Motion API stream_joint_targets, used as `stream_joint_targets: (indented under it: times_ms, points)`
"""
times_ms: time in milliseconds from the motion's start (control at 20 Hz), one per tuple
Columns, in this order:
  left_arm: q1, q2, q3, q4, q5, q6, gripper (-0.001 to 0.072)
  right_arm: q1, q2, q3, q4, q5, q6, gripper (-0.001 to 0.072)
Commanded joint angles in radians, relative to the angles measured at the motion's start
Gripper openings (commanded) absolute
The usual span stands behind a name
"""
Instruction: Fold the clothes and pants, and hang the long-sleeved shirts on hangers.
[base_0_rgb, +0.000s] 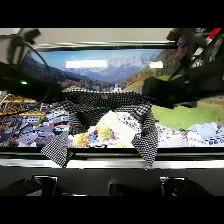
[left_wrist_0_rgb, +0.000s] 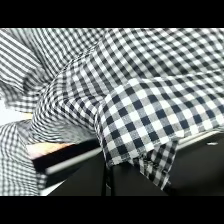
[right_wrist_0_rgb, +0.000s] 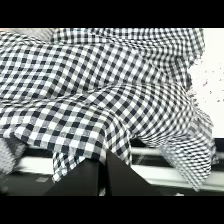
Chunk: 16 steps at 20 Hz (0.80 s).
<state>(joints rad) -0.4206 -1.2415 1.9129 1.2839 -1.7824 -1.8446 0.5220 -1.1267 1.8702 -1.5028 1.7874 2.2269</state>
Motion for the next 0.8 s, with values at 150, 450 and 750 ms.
stream_joint_targets:
  times_ms: [150, 450, 750]
  points:
    - [-0.005, -0.013, -0.01, -0.042, -0.016, -0.067, 0.0028, 0.001, -0.017, 0.048, -0.039, 0.056, -0.029, 0.0043]
    - [-0.005, -0.019, -0.41, -0.043, 0.288, -0.04, 0.0028, 0.001, -0.048, -0.361, -0.072, -0.221, -0.043, 0.0042]
    - [-0.015, -0.094, -0.639, -0.061, 0.5, 0.032, 0.0029, 0.001, -0.05, -0.756, 0.005, -0.678, 0.198, 0.0042]
